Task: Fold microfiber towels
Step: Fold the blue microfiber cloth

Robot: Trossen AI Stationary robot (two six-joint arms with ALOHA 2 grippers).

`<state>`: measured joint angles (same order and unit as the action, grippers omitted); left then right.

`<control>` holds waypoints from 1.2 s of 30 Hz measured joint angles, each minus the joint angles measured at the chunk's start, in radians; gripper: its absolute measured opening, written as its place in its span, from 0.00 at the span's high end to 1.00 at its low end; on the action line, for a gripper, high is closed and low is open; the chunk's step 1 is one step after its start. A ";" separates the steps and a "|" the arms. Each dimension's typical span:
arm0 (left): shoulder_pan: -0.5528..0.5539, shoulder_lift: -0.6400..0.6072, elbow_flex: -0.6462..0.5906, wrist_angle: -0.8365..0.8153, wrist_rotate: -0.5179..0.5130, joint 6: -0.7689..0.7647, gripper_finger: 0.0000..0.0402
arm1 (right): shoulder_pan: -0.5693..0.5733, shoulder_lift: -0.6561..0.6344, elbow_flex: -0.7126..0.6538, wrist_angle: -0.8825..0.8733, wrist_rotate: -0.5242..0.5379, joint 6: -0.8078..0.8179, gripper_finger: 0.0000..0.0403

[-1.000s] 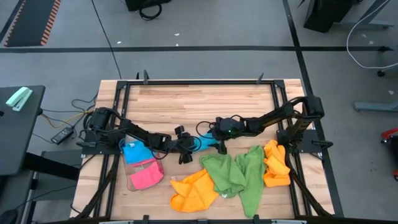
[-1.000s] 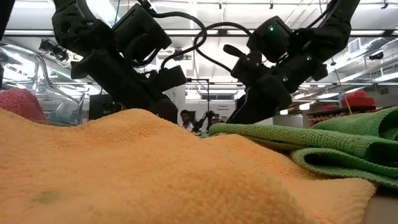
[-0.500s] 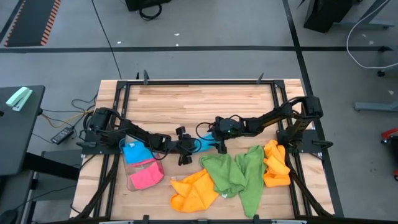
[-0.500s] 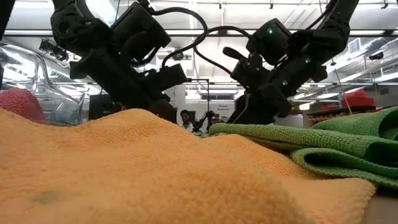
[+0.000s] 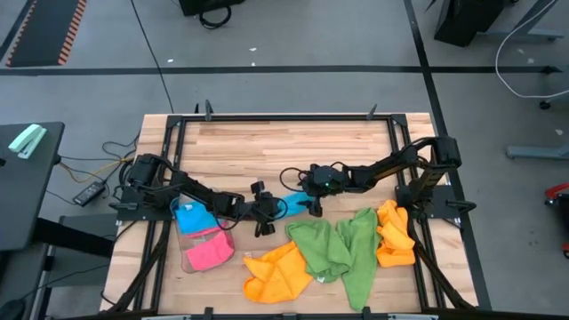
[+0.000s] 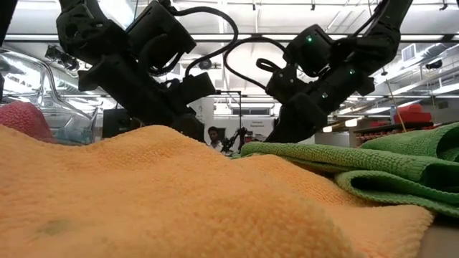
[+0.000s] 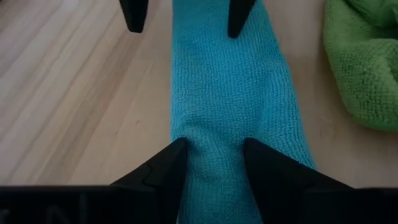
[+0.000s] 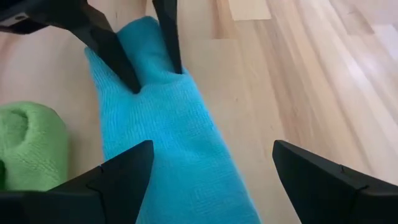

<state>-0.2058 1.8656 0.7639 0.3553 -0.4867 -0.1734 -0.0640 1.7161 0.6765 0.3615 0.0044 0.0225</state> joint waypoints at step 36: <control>-0.013 -0.001 0.002 -0.013 -0.012 -0.054 0.65 | 0.244 -0.325 -0.021 -0.330 0.466 0.189 0.16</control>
<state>-0.2188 1.8645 0.7656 0.3419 -0.4985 -0.2270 0.1799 1.3907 0.6560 0.0319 0.4703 0.2116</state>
